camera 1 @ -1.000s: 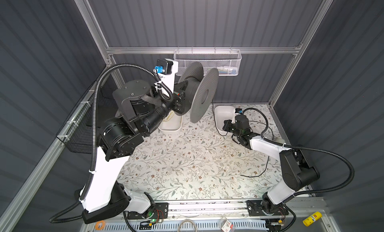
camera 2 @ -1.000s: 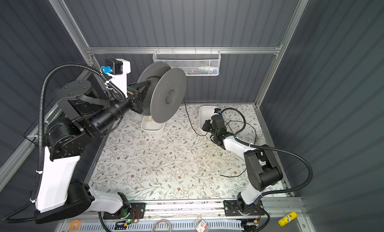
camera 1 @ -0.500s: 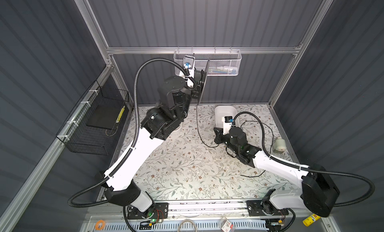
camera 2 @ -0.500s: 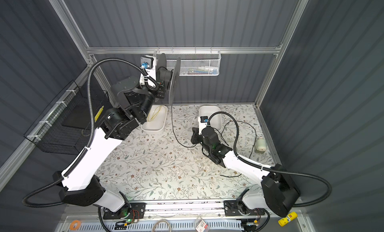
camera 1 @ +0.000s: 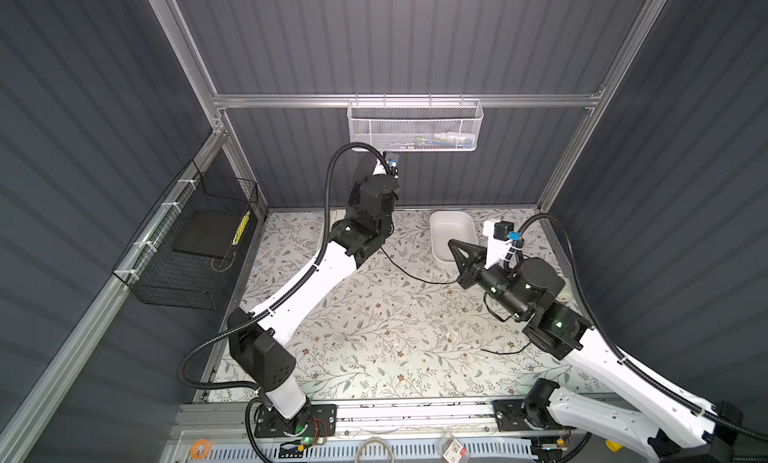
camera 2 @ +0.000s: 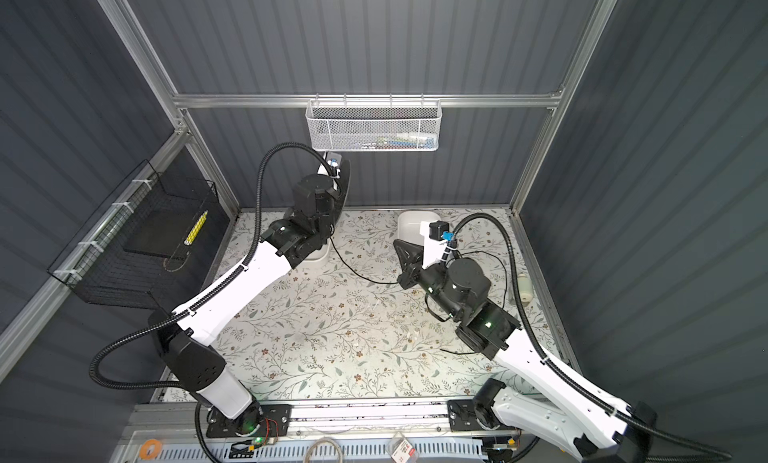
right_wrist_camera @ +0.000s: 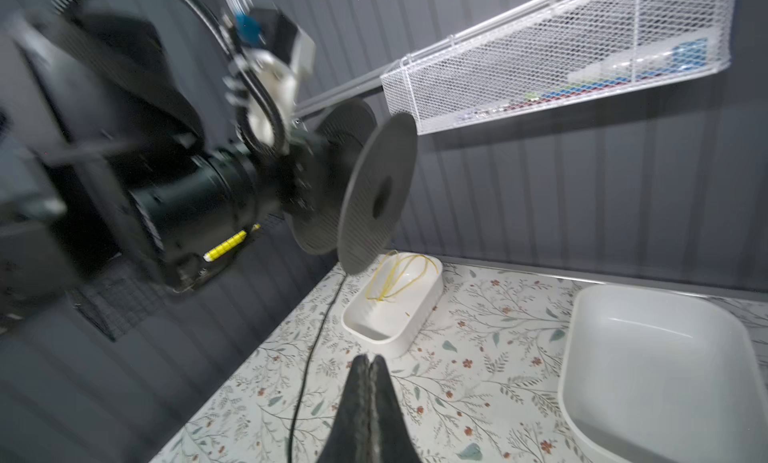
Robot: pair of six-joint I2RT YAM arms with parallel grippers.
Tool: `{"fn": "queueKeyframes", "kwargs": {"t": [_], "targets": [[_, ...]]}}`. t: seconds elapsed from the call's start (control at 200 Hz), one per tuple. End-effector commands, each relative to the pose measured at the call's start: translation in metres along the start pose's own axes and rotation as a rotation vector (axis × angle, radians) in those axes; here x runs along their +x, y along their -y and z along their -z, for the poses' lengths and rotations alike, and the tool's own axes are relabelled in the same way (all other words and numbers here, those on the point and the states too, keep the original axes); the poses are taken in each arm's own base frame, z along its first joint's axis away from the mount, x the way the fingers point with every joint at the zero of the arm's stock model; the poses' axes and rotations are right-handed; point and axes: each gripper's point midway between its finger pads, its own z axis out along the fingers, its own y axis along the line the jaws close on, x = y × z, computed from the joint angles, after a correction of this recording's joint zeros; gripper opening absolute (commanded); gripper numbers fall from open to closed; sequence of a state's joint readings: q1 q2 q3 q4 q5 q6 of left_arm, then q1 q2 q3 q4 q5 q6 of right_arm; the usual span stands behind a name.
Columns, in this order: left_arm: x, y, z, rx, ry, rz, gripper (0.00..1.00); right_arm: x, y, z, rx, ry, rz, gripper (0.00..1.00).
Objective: Wrap the cables
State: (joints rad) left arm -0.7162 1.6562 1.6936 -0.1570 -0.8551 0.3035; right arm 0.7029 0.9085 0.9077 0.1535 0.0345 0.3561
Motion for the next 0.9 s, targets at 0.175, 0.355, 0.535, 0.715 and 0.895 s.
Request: {"fn": "queueKeyframes", "kwargs": {"t": [0.175,0.355,0.535,0.715,0.895], "targets": [[0.078,-0.017,0.047,-0.056,-0.133,-0.080,0.00,-0.067,0.011,0.003,-0.096,0.054,-0.090,0.00],[0.126,-0.011,0.079,-0.002,-0.228,-0.158,0.00,-0.107,0.028,-0.016,-0.097,0.080,-0.103,0.00],[0.163,-0.020,0.106,0.058,-0.315,-0.144,0.00,-0.139,0.067,-0.034,-0.066,0.139,-0.184,0.08],[0.189,-0.020,0.121,0.116,-0.377,-0.127,0.00,-0.163,0.105,-0.044,-0.040,0.214,-0.277,0.12],[0.206,-0.017,0.135,0.171,-0.431,-0.077,0.00,-0.188,0.149,-0.048,0.021,0.311,-0.341,0.13]]}}
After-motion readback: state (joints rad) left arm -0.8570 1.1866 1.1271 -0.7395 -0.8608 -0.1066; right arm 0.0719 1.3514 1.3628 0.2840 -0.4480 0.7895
